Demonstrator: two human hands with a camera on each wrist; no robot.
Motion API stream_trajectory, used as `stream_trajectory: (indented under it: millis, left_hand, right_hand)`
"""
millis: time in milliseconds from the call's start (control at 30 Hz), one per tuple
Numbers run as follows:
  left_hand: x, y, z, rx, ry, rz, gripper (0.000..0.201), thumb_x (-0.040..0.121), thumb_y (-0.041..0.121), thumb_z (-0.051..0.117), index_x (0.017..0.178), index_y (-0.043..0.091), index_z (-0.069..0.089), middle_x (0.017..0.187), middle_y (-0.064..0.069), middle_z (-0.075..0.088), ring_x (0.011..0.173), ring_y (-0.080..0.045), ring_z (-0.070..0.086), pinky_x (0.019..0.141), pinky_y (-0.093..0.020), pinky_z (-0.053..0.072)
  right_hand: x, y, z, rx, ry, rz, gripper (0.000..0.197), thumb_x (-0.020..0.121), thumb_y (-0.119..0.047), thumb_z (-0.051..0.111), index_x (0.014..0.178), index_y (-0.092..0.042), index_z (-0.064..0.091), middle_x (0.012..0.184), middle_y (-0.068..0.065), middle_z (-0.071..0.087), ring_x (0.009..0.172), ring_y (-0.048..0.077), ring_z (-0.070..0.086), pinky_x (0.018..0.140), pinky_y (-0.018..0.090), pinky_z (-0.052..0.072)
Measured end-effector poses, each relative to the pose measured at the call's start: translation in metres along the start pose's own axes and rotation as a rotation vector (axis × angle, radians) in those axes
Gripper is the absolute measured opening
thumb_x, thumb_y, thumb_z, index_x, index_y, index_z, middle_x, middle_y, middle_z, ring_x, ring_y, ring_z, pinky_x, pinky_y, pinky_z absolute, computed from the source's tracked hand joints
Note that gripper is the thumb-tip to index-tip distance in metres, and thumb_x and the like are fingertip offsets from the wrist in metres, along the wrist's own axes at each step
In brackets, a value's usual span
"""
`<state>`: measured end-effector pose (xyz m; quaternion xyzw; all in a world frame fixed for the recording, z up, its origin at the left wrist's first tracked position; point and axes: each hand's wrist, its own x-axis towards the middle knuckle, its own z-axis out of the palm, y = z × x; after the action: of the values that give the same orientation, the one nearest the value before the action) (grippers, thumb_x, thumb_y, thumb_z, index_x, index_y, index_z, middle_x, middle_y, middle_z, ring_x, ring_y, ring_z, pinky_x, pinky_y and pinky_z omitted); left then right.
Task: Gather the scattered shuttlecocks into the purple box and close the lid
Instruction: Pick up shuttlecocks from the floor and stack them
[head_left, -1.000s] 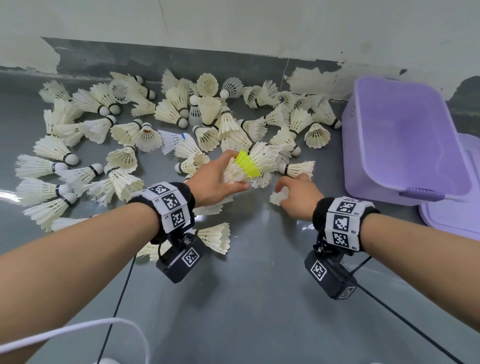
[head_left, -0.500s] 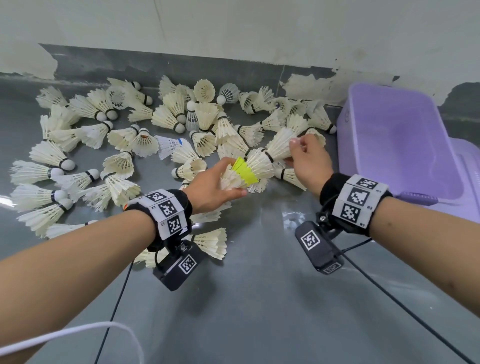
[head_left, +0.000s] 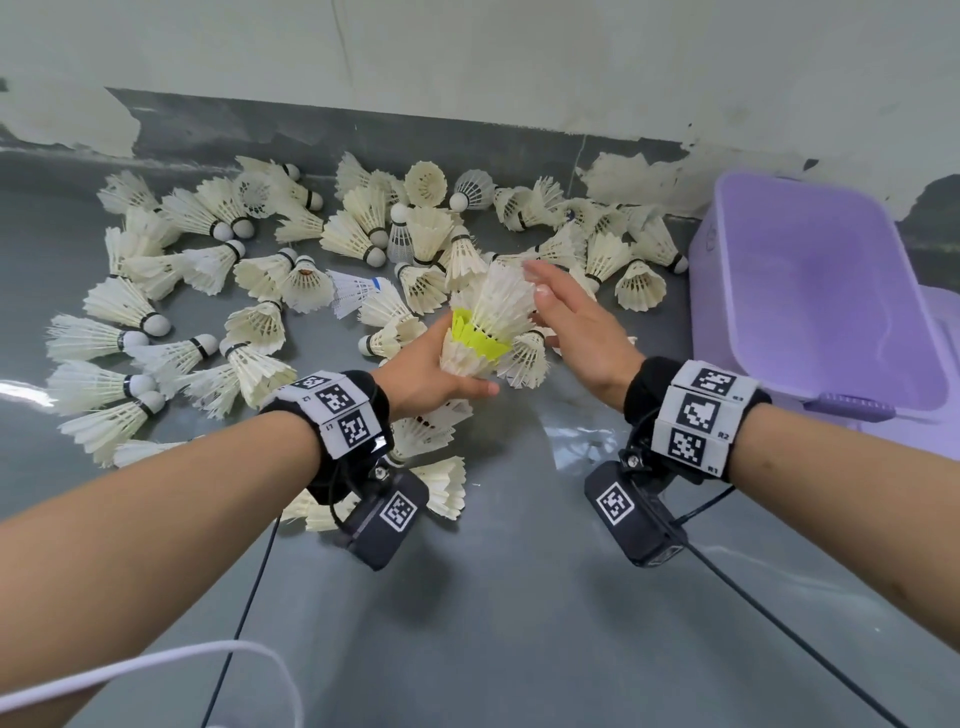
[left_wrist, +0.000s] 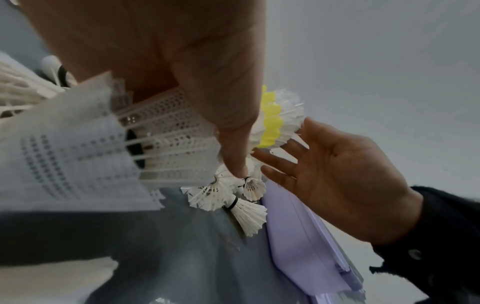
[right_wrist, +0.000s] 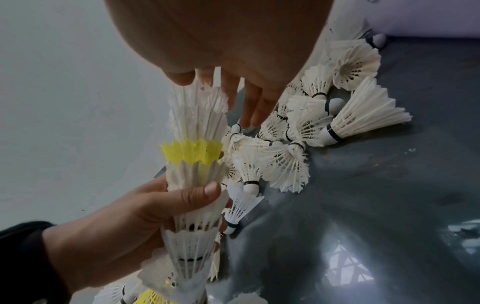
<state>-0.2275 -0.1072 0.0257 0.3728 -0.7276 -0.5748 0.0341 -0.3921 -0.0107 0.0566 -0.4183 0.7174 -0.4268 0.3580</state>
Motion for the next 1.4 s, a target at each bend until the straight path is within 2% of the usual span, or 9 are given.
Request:
stream_trajectory:
  millis: [167,333,433,633,833,1033,1133,1267,1400]
  left_hand:
    - [0.004,0.003,-0.004,-0.060,0.063,0.011,0.079,0.077,0.017,0.079,0.141,0.021,0.035,0.124,0.003,0.063,0.110,-0.014,0.062,0.102,-0.033,0.044]
    - [0.004,0.002,-0.008,-0.062,0.169,-0.006,0.092,0.074,0.031,0.081,0.147,0.022,0.026,0.138,0.004,0.053,0.125,-0.016,0.049,0.108,-0.033,0.036]
    - [0.000,0.002,-0.007,-0.059,0.197,0.015,0.084,0.078,0.021,0.078,0.146,0.021,0.029,0.132,0.009,0.053,0.121,-0.012,0.050,0.099,-0.023,0.034]
    - [-0.002,-0.002,-0.007,-0.062,0.204,0.018,0.083,0.077,0.017,0.078,0.145,0.022,0.030,0.133,0.005,0.054,0.122,-0.014,0.050,0.103,-0.026,0.035]
    - [0.000,-0.003,-0.008,-0.054,0.208,0.022,0.085,0.077,0.017,0.079,0.145,0.022,0.029,0.128,0.010,0.052,0.119,-0.011,0.048,0.100,-0.023,0.032]
    - [0.001,-0.011,-0.007,-0.002,0.191,0.031,0.080,0.073,0.021,0.082,0.139,0.026,0.037,0.127,0.005,0.058,0.118,-0.018,0.054,0.106,-0.036,0.039]
    - [-0.001,-0.009,-0.006,0.026,0.186,0.030,0.078,0.074,0.020,0.081,0.138,0.024,0.037,0.122,0.005,0.058,0.115,-0.017,0.054,0.100,-0.028,0.038]
    - [-0.001,-0.007,-0.005,0.050,0.155,0.026,0.082,0.075,0.020,0.080,0.143,0.023,0.033,0.122,0.012,0.052,0.113,-0.011,0.049,0.094,-0.020,0.030]
    - [0.002,-0.007,-0.003,0.060,0.138,0.028,0.083,0.074,0.020,0.081,0.142,0.023,0.034,0.124,0.012,0.053,0.117,-0.012,0.050,0.095,-0.022,0.032]
  right_hand:
    - [0.006,0.003,0.002,0.029,0.004,-0.050,0.054,0.099,-0.045,0.026,0.148,-0.045,0.005,0.158,-0.012,0.018,0.142,0.010,0.028,0.116,0.043,0.027]
    - [0.004,0.015,0.006,-0.205,0.330,0.076,0.034,0.100,-0.027,0.030,0.125,-0.027,0.053,0.138,0.001,0.049,0.125,0.020,0.048,0.108,0.037,0.036]
    - [-0.002,0.033,0.009,-0.490,0.009,0.151,0.036,0.087,-0.010,0.042,0.105,-0.031,0.065,0.145,0.005,0.037,0.137,0.026,0.033,0.115,0.040,0.026]
    - [-0.009,0.025,0.017,-0.639,-0.318,0.388,0.070,0.085,-0.009,0.040,0.150,-0.028,0.025,0.161,0.001,0.001,0.147,0.031,0.003,0.120,0.043,0.011]
    - [-0.007,0.011,0.009,-0.421,-0.067,0.312,0.062,0.088,-0.002,0.042,0.148,-0.013,0.029,0.151,0.009,0.035,0.137,0.026,0.035,0.112,0.031,0.030]
    - [0.008,0.015,-0.015,-0.126,0.168,0.277,0.046,0.077,-0.018,0.075,0.120,-0.016,0.060,0.101,-0.004,0.065,0.090,0.012,0.061,0.079,0.023,0.049]
    - [0.014,0.015,-0.027,-0.098,0.311,0.239,0.044,0.076,-0.057,0.066,0.094,-0.018,0.060,0.095,-0.005,0.066,0.094,0.018,0.065,0.086,0.034,0.052]
    - [0.020,0.005,-0.029,0.022,0.416,0.125,0.029,0.087,-0.049,0.057,0.084,-0.021,0.052,0.082,-0.005,0.059,0.088,0.023,0.064,0.089,0.047,0.052]
    - [0.021,0.003,-0.018,0.101,0.251,0.122,0.024,0.087,-0.046,0.059,0.090,-0.023,0.054,0.081,-0.003,0.063,0.084,0.018,0.060,0.094,0.053,0.049]
